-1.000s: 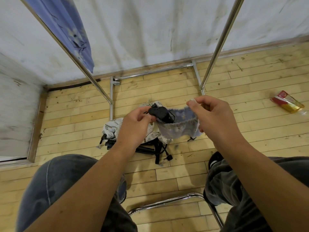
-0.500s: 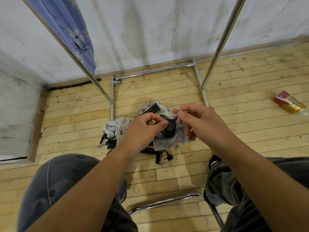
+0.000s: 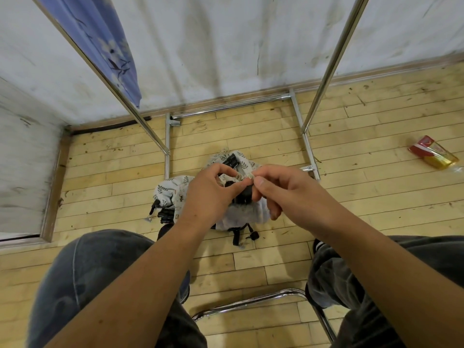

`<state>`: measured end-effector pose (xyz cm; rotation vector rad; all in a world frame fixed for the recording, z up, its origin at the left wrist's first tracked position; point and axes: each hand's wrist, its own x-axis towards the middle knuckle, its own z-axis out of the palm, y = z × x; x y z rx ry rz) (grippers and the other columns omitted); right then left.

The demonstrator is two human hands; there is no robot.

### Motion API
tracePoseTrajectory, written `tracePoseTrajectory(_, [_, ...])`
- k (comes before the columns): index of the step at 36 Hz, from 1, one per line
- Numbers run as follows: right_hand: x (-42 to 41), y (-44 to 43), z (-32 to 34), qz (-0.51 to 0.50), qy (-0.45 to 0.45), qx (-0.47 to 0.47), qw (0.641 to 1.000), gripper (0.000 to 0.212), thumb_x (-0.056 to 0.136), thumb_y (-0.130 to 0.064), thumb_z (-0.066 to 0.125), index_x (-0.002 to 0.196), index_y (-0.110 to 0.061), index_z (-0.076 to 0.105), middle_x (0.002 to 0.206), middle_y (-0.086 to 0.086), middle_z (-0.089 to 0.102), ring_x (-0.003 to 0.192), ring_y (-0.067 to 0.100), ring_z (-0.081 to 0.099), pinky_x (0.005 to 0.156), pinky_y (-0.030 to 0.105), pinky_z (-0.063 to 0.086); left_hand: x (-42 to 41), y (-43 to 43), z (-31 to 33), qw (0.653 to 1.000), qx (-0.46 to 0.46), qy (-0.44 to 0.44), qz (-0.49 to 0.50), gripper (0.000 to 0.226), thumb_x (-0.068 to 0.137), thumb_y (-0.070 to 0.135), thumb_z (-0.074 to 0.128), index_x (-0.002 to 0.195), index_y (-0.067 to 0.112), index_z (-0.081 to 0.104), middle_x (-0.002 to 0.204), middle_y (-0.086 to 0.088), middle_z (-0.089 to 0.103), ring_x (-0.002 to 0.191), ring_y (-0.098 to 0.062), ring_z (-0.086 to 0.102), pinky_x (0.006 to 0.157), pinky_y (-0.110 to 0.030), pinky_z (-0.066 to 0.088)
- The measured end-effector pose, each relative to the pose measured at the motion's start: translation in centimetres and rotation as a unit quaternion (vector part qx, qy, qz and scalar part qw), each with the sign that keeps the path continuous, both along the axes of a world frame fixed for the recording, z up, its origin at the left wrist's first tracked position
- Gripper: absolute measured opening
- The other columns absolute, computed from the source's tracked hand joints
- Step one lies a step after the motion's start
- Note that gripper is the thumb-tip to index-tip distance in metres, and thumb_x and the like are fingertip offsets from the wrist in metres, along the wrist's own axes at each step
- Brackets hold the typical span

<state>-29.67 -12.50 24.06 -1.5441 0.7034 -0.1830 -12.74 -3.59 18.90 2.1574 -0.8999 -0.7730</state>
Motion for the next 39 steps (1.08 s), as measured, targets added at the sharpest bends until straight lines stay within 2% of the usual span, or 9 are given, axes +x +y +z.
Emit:
tracePoseTrajectory(3, [-0.2,0.0,0.1,-0.004,-0.018,0.031,0.999,0.029,0.108,-0.017,0.05,0.103,-0.032,0.074,0.088,-0.002,0.068,0.062,0.014,0.055,0.064,0.026,0.052,0.1,0.0,0.0,0.999,-0.031,-0.016,0.02,0.018,0.087,0.045,0.077,0.098,0.036,0.067,0.061,0.011,0.04,0.048,-0.004,0.038,0.046,-0.012,0.034])
tracePoseTrajectory(6, [-0.1,-0.3,0.1,-0.018,-0.02,0.077,0.997,0.026,0.109,-0.018,0.048,0.119,-0.022,0.072,0.099,0.002,0.072,0.067,0.022,0.058,0.068,0.034,0.052,0.0,0.0,0.2,0.999,-0.042,0.003,0.016,0.012,0.092,0.032,0.077,0.1,0.035,0.068,0.058,0.013,0.037,0.047,-0.004,0.036,0.048,-0.012,0.032])
tracePoseTrajectory(9, [0.0,-0.4,-0.1,-0.019,-0.009,0.096,0.995,0.029,0.11,-0.021,0.048,0.127,-0.029,0.069,0.106,0.0,0.074,0.073,0.022,0.065,0.069,0.036,0.055,-0.3,-0.1,0.7,0.996,-0.048,0.075,0.02,0.013,0.094,0.028,0.072,0.105,0.036,0.068,0.065,0.011,0.049,0.053,0.0,0.048,0.057,-0.015,0.042])
tracePoseTrajectory(12, [0.1,-0.3,-0.4,-0.001,0.014,0.084,0.996,0.03,0.109,-0.024,0.049,0.129,-0.038,0.066,0.108,-0.005,0.077,0.077,0.02,0.07,0.071,0.036,0.057,-0.5,-0.2,1.5,0.984,-0.058,0.16,0.045,0.018,0.097,0.023,0.063,0.107,0.036,0.069,0.085,0.003,0.071,0.075,-0.008,0.072,0.076,-0.031,0.059])
tracePoseTrajectory(16, [-0.1,-0.4,-0.7,-0.003,0.02,0.07,0.997,0.031,0.108,-0.021,0.052,0.128,-0.041,0.065,0.11,-0.006,0.077,0.081,0.021,0.074,0.072,0.038,0.059,-0.7,-0.3,2.5,0.963,-0.074,0.251,0.066,0.025,0.102,0.011,0.05,0.111,0.024,0.07,0.095,-0.003,0.077,0.086,-0.018,0.076,0.078,-0.029,0.057])
tracePoseTrajectory(23, [0.1,-0.6,-1.4,-0.031,0.045,0.032,0.998,0.032,0.106,-0.021,0.056,0.132,-0.039,0.062,0.116,-0.008,0.072,0.086,0.017,0.075,0.07,0.038,0.061,-0.7,-0.2,3.0,0.963,-0.08,0.252,0.046,0.033,0.101,0.003,0.044,0.114,0.02,0.068,0.102,-0.006,0.078,0.092,-0.026,0.077,0.085,-0.043,0.062])
tracePoseTrajectory(28, [0.1,-0.9,-1.5,-0.033,0.051,0.011,0.998,0.034,0.105,-0.021,0.057,0.135,-0.038,0.06,0.123,-0.009,0.067,0.087,0.012,0.075,0.067,0.032,0.061,-0.8,-0.2,3.1,0.973,-0.08,0.217,0.017,0.038,0.098,-0.004,0.047,0.117,0.023,0.066,0.103,0.0,0.079,0.094,-0.02,0.077,0.089,-0.043,0.061])
tracePoseTrajectory(34, [0.4,-0.9,-1.5,-0.022,0.045,0.006,0.999,0.03,0.106,-0.02,0.056,0.125,-0.042,0.062,0.114,-0.009,0.072,0.088,0.011,0.075,0.066,0.029,0.06,-1.0,0.2,3.8,0.973,-0.082,0.212,-0.03,0.053,0.096,-0.01,0.045,0.13,0.028,0.059,0.116,0.008,0.077,0.099,-0.018,0.076,0.079,-0.033,0.06])
tracePoseTrajectory(39, [0.6,-0.8,-1.5,-0.009,0.039,0.029,0.999,0.035,0.107,-0.017,0.054,0.13,-0.041,0.06,0.106,-0.005,0.076,0.088,0.014,0.075,0.066,0.031,0.059,-1.1,0.3,3.9,0.973,-0.065,0.208,-0.076,0.065,0.098,-0.007,0.05,0.145,0.039,0.047,0.123,0.012,0.074,0.104,-0.014,0.074,0.083,-0.028,0.057])
